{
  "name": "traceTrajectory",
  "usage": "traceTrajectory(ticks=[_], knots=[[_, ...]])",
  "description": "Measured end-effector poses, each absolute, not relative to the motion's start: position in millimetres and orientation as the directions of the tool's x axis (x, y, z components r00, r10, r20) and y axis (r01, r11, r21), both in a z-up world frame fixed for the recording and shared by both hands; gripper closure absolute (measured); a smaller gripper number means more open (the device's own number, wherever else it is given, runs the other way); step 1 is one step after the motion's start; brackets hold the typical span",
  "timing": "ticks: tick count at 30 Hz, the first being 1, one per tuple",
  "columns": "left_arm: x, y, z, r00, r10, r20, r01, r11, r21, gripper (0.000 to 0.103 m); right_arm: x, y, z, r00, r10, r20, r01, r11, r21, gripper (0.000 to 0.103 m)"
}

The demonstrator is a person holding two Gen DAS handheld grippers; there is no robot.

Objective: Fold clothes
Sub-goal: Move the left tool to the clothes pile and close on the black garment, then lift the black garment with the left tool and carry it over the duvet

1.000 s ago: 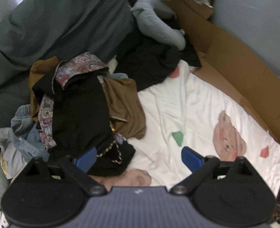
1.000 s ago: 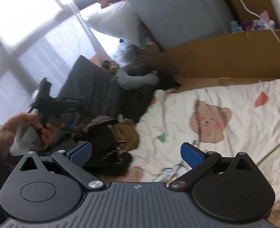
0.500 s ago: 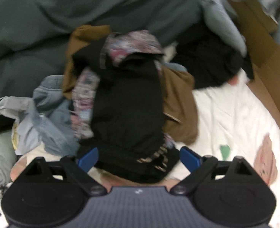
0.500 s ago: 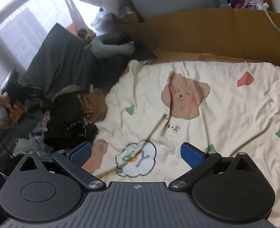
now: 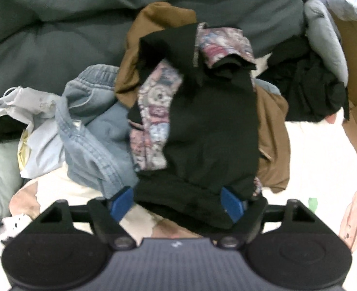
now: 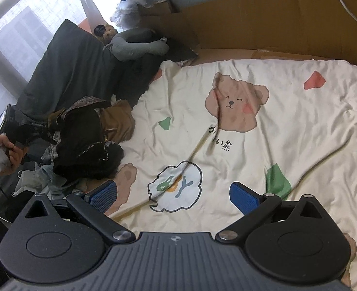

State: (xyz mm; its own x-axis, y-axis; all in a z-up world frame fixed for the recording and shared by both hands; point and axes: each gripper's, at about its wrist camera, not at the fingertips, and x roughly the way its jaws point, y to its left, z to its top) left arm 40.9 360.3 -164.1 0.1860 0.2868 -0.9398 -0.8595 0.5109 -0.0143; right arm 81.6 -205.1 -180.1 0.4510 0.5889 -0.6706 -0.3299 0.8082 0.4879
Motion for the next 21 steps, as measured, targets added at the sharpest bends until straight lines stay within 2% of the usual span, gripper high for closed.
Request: traceTrajectory(ticks=[6, 12, 15, 17, 19, 20, 21], knots=[[24, 377, -180, 0.188, 0.294, -0.937, -0.885, 0.466, -0.031, 0.025, 85, -204, -187, 0.436, 0.585, -0.684, -0.291, 0.810, 0.508, 0.002], [23, 382, -210, 0.192, 0.260, -0.946, -0.882, 0.469, -0.050, 0.030, 82, -204, -193, 0.418, 0.590, -0.691, -0.261, 0.807, 0.530, 0.002], [26, 382, -219, 0.211, 0.262, -0.942, -0.873, 0.483, -0.061, 0.044, 79, -204, -191, 0.421, 0.588, -0.690, -0.264, 0.808, 0.527, 0.002], [26, 380, -218, 0.237, 0.258, -0.937, -0.866, 0.493, -0.084, 0.045, 78, -205, -190, 0.423, 0.589, -0.689, -0.263, 0.807, 0.528, 0.002], [26, 378, -218, 0.263, 0.254, -0.931, -0.858, 0.502, -0.106, 0.058, 76, -206, -188, 0.428, 0.587, -0.687, -0.260, 0.808, 0.529, 0.002], [25, 377, -218, 0.277, 0.252, -0.927, -0.854, 0.506, -0.117, 0.061, 75, -207, -188, 0.430, 0.587, -0.686, -0.260, 0.808, 0.528, 0.002], [25, 377, -218, 0.289, 0.250, -0.924, -0.850, 0.511, -0.128, 0.069, 74, -208, -188, 0.431, 0.586, -0.686, -0.257, 0.809, 0.529, 0.002]])
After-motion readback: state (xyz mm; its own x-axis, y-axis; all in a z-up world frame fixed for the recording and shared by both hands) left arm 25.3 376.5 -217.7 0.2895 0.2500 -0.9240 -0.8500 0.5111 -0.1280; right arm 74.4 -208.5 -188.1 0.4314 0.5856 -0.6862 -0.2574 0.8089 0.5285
